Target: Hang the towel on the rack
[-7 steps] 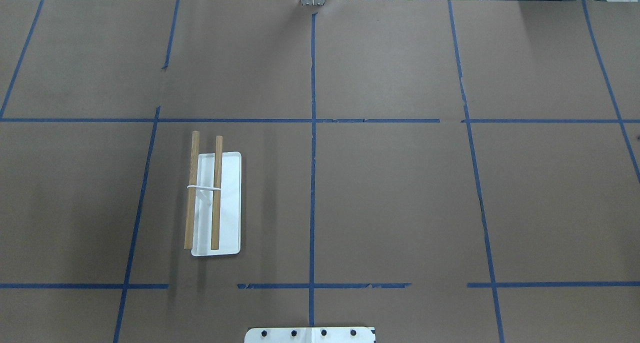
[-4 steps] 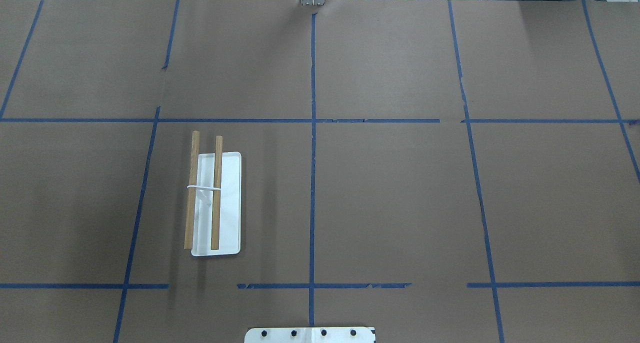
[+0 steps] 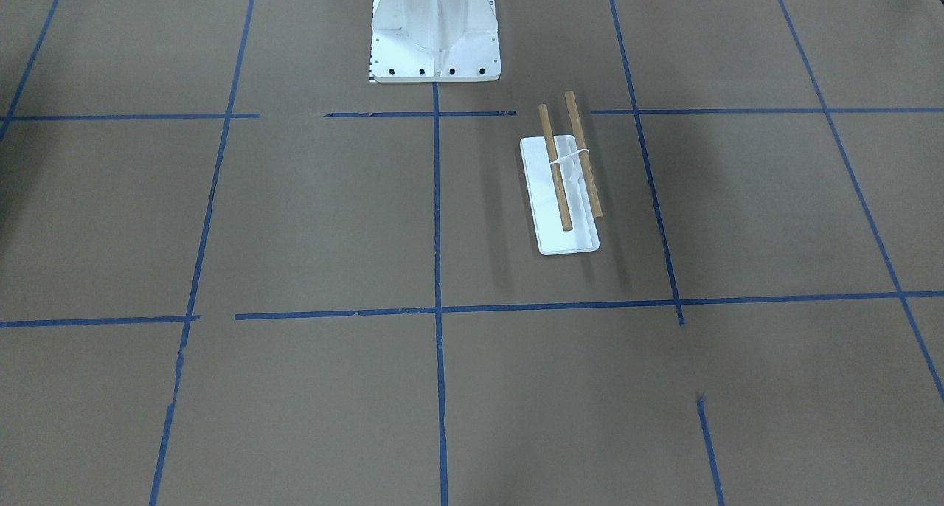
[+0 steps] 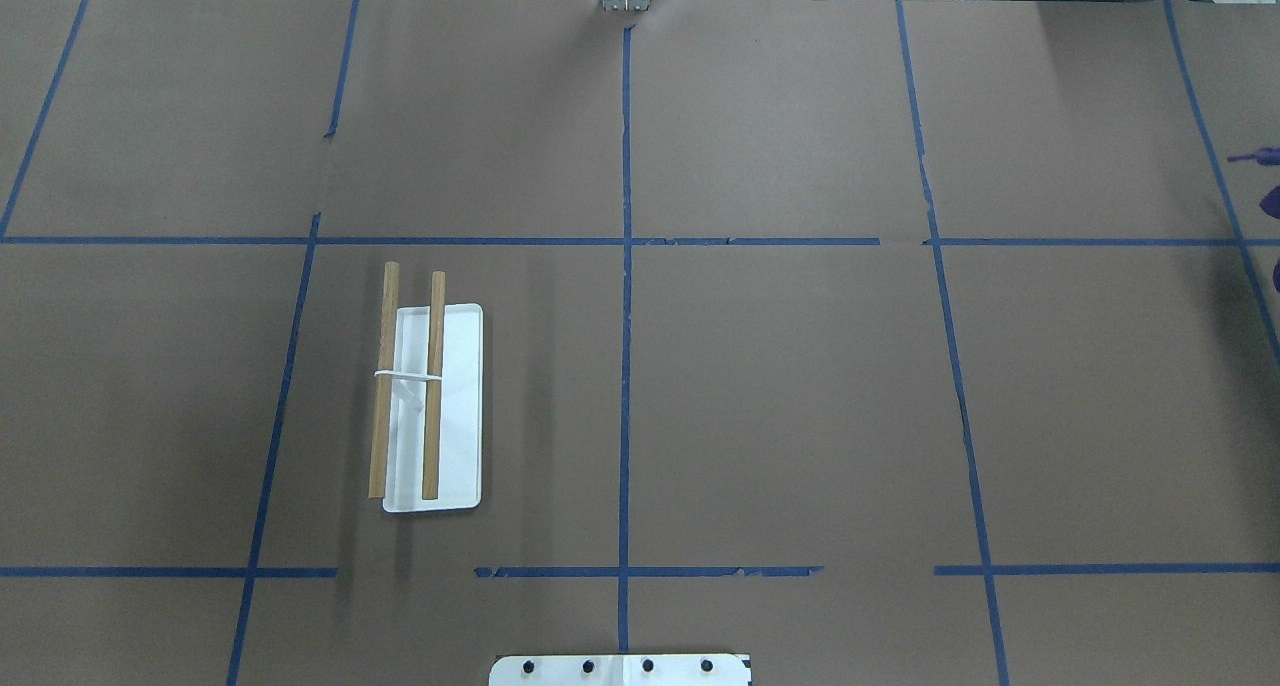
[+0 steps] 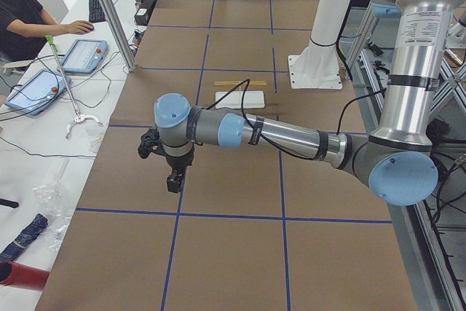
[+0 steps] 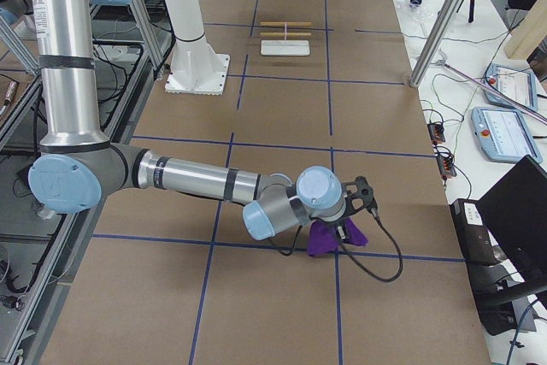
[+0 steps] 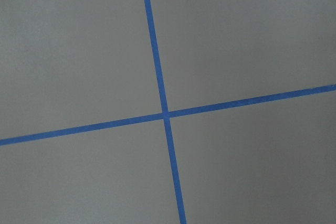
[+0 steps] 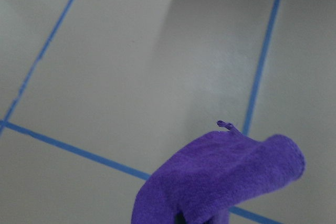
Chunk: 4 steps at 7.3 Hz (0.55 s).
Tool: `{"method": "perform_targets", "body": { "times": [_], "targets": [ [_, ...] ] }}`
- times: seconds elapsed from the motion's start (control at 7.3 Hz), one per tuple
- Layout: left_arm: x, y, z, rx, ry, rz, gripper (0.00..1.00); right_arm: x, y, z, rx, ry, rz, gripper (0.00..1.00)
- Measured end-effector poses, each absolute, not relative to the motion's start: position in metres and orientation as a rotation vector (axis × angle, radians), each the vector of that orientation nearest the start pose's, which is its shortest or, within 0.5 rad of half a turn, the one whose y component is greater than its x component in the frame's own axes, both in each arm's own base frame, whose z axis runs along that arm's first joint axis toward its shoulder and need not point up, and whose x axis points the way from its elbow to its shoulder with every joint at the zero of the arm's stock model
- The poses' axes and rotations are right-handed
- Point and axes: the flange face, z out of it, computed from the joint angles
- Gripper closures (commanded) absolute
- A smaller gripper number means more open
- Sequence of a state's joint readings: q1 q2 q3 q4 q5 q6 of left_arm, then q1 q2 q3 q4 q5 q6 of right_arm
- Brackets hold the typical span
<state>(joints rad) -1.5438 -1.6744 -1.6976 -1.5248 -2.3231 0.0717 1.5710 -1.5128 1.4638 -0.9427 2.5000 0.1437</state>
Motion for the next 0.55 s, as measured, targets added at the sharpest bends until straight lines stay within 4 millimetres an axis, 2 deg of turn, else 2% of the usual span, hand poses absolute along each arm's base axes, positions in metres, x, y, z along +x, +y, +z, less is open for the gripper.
{"method": "perform_targets", "body": {
  "times": [0.14, 0.27, 0.55],
  "targets": [
    [-0.05, -0.544, 0.538, 0.247, 0.744, 0.185, 0.0, 0.026, -0.551, 0.551, 0.484, -0.972, -0.134, 1.0],
    [-0.049, -0.548, 0.529, 0.309, 0.741, 0.203, 0.0, -0.01, -0.568, 0.503, 0.488, -1.009, -0.134, 1.0],
    [-0.037, -0.554, 0.506, 0.415, 0.761, 0.177, 0.0, -0.105, -0.592, 0.397, 0.494, -1.08, -0.119, 1.0]
  ]
}}
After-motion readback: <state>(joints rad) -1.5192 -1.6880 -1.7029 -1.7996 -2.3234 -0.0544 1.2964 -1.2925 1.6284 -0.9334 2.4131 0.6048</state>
